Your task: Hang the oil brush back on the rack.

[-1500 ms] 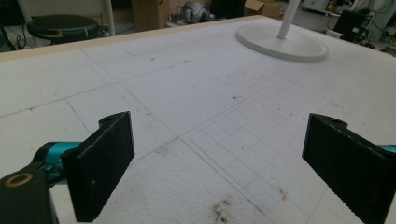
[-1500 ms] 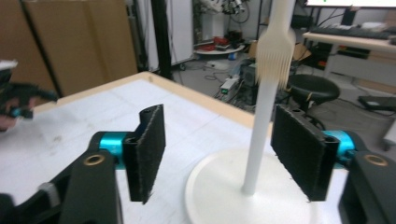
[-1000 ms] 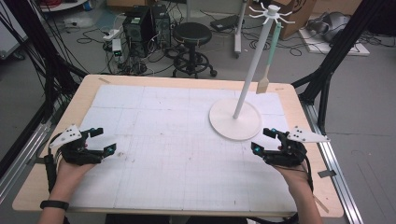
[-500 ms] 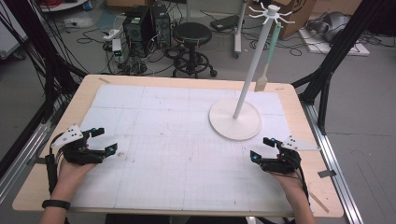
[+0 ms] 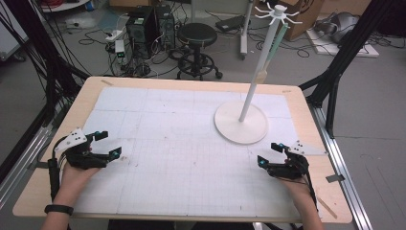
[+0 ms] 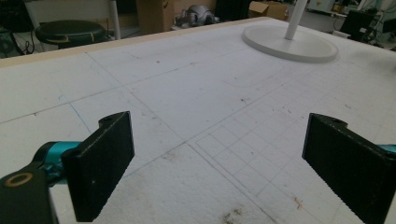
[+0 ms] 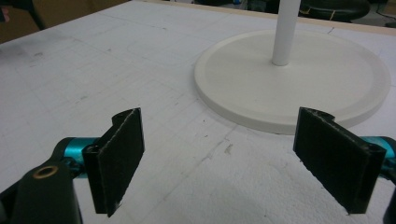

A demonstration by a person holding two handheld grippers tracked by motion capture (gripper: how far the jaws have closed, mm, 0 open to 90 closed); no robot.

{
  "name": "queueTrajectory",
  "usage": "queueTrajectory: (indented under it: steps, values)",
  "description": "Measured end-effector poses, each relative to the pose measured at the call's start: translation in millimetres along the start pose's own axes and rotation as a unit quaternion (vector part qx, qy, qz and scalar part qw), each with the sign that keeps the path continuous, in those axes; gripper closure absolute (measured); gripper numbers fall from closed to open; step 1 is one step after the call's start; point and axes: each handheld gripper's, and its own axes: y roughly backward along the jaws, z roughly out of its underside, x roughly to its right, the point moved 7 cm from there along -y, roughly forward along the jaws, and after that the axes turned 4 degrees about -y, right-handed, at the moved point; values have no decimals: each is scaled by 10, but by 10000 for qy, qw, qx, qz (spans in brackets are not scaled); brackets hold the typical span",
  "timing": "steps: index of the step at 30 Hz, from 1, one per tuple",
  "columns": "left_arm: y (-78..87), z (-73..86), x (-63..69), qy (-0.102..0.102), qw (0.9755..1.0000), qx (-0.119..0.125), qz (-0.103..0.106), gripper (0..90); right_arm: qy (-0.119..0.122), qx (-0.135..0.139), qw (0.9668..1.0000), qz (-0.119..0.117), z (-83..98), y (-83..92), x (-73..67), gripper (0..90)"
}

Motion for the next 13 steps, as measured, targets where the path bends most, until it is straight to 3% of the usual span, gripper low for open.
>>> queueTrajectory:
  steps: [13]
  values:
    - [-4, 1, -6, 5, 10000, -6, -23, 96, -22, -2, 10000, -13, 0, 0, 13, 155]
